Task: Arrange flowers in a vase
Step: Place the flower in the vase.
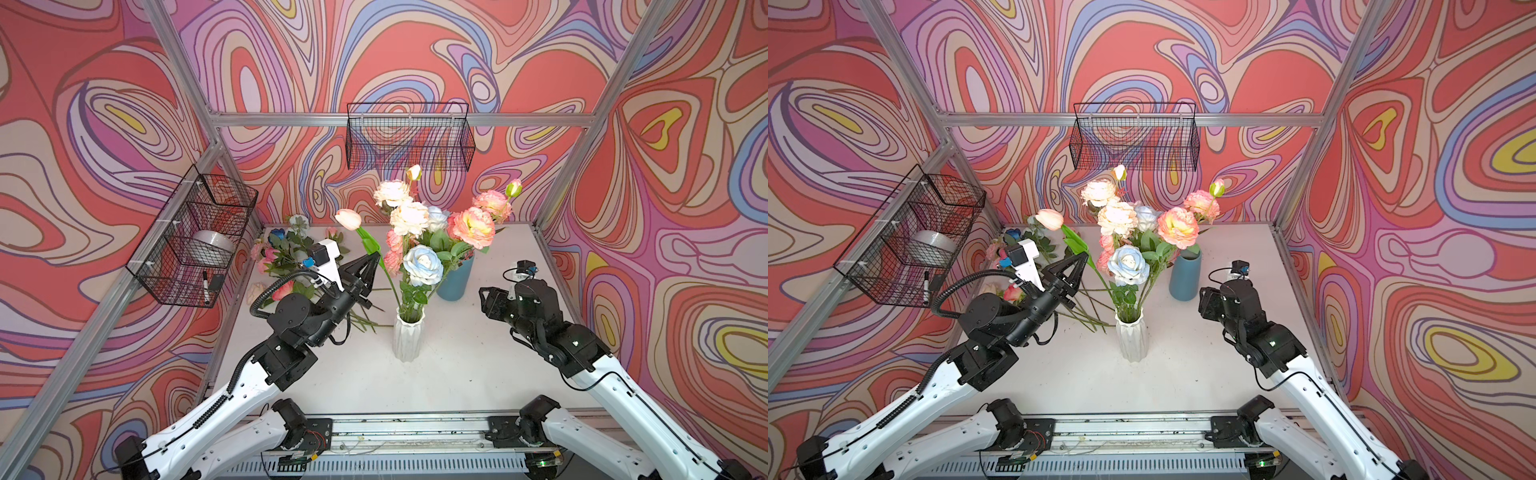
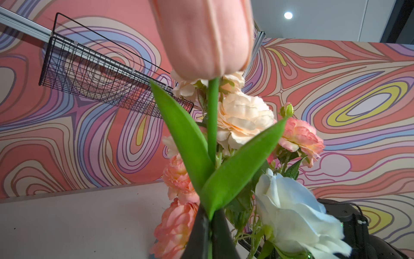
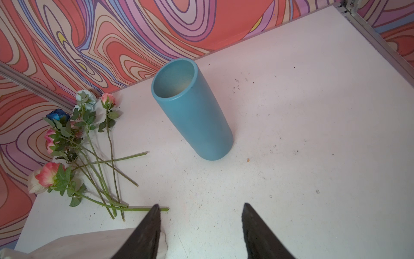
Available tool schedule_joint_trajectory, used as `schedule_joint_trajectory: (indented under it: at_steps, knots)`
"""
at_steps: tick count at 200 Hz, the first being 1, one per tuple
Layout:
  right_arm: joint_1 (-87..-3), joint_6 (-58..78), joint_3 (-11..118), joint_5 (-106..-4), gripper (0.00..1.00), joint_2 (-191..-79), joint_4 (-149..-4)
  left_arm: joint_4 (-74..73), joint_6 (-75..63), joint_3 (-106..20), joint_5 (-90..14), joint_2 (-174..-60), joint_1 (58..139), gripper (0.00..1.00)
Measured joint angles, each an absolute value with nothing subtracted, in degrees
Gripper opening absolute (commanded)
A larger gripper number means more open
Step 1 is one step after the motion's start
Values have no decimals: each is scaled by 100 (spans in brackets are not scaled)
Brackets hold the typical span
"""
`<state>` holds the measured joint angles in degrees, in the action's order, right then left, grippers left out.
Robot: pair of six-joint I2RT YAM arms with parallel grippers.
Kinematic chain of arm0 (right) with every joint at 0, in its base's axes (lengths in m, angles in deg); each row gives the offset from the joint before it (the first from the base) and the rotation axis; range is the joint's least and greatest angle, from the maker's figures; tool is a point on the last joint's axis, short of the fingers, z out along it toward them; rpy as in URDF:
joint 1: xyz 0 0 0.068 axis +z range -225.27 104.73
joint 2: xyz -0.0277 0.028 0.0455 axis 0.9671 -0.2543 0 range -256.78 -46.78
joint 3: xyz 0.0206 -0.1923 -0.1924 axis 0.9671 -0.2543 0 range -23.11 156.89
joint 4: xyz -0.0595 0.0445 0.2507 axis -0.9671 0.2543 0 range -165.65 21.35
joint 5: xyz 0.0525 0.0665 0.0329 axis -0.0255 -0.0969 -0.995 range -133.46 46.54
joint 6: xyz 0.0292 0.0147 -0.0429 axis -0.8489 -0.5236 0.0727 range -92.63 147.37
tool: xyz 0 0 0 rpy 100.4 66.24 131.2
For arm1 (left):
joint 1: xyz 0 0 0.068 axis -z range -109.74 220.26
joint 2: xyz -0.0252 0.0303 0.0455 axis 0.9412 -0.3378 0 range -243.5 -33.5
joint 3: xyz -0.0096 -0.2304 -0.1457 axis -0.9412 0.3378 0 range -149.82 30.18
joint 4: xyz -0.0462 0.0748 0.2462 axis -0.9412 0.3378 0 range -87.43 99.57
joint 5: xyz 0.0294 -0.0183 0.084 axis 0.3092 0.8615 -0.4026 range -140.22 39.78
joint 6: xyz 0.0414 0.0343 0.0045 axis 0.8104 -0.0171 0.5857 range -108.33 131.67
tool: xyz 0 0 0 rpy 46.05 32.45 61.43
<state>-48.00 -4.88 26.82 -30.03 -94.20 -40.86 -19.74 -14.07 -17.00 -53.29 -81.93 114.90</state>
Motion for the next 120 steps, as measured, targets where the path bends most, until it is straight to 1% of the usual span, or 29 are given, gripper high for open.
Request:
schedule_joint_trajectory:
  at_steps: [23, 65, 76, 81, 106, 113, 120]
  knots:
    - [-4800, -490, 2682, -3003, 59, -9420, -4086, -1925, -1389, -1700, -5250, -8199, 11582, 0]
    - [-4800, -518, 2658, -3031, 59, -9405, -4086, -1449, -1297, -1494, -5290, -8038, 12065, 1]
    - [-4800, -527, 2636, -3044, 59, -9398, -4086, -1355, -1330, -1284, -5320, -7922, 12135, 7]
    - [-4800, -529, 2625, -3051, 59, -9398, -4086, -1322, -1370, -1184, -5340, -7874, 12152, 12]
    - [-4800, -531, 2582, -3088, 59, -9398, -4086, -973, -1630, -681, -5528, -7657, 12170, 44]
    - [-4800, -534, 2573, -3092, 59, -9398, -4086, -854, -1700, -570, -5594, -7579, 12170, 52]
    - [-4800, -531, 2568, -3105, 59, -9398, -4086, -715, -1759, -491, -5653, -7500, 12172, 58]
